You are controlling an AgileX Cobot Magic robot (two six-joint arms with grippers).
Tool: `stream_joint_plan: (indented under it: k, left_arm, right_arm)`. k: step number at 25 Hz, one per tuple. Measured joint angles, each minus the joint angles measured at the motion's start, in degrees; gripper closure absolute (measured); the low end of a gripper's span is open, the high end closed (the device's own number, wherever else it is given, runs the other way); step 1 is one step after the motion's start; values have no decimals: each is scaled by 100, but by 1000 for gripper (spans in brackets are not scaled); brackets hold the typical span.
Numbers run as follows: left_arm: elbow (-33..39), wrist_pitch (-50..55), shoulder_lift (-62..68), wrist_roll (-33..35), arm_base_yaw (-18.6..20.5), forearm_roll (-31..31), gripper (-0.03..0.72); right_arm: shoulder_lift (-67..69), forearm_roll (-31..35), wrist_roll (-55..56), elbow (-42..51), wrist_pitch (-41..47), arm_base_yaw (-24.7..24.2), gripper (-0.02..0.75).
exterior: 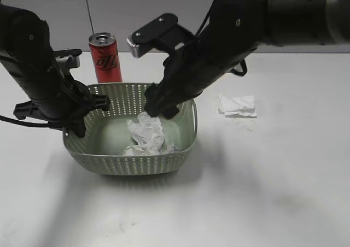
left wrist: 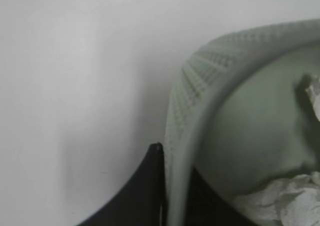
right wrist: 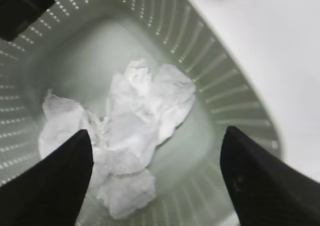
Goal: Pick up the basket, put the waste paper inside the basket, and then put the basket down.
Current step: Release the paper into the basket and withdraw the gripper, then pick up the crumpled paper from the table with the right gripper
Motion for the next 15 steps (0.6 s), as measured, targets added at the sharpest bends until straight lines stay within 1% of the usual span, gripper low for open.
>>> stream_joint_plan:
  k: [2,3,7,10,12,15]
  left_arm:
    - [0,0,0,0,0,7,688]
    - [0,0,0,0,0,7,688]
    - [0,12,0,0,0,7,688]
    - [0,25,0,0,0,7,688]
    - [0,25,0,0,0,7,688]
    - [0,32,0,0,0,7,688]
  right_arm:
    - [-86,-342,238,-251,182,-184,158]
    - [-121,-407,332,-351,209,-316,167]
    - [-55,-533,596,-553,208,-1200,180]
    - [362,-588,759,-574,38,-1788,182]
    - [719,-641,774,-574,-216,-2015,183]
    - [1226,-950,781,-574,-514,-2083,184]
